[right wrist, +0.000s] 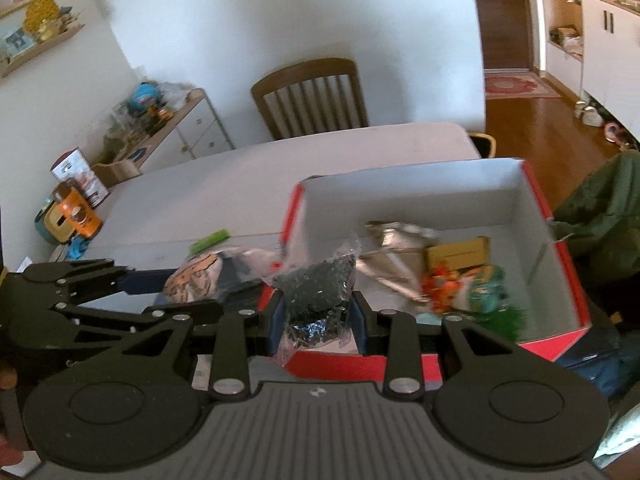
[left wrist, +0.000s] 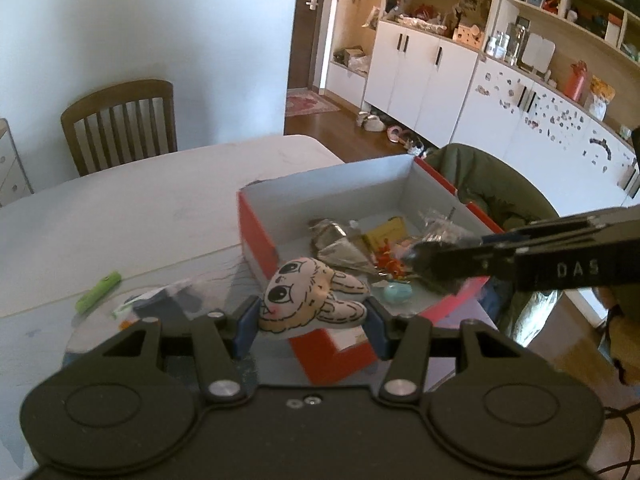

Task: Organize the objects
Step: 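Carry the bunny plush and seaweed pack with both tools into the red box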

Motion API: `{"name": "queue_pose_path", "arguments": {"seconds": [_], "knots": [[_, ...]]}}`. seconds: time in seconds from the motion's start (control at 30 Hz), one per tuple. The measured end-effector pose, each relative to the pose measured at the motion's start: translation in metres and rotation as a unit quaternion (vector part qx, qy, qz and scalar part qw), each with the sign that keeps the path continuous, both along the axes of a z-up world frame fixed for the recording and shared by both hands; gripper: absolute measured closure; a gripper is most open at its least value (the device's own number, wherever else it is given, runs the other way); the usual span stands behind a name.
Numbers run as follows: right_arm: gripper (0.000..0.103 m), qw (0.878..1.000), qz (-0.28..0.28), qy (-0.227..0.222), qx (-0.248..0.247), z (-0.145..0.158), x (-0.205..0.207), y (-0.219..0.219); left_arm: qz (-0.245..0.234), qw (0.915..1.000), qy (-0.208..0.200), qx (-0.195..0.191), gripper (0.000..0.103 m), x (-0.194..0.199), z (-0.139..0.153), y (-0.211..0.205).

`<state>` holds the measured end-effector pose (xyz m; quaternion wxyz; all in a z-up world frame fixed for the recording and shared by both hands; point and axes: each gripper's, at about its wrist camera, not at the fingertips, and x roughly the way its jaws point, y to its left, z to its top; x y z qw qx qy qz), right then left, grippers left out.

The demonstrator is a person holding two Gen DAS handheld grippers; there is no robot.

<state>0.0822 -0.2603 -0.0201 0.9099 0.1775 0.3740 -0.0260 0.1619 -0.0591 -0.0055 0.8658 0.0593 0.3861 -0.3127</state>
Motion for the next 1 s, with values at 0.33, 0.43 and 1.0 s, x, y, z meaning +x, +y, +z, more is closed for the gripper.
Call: {"name": "queue_pose_path", "arguments": {"seconds": [0.33,0.43,1.0], "knots": [[0.07,0.999,-0.027,0.01,-0.019,-0.016,0.0,-0.065,-0.02,0.9993,0.008,0.03,0.05,0.008,-0.011,-0.058],[0.07,0.999,-0.03,0.019,-0.031,-0.022,0.008,-0.078,-0.027,0.9988,0.013,0.038,0.05,0.012,-0.017,-0.077],[0.07,0.996,-0.018,0.067,-0.053,-0.064,0.072,-0.112,-0.051,0.9918,0.057,0.102,0.05,0.05,-0.066,-0.148]]}}
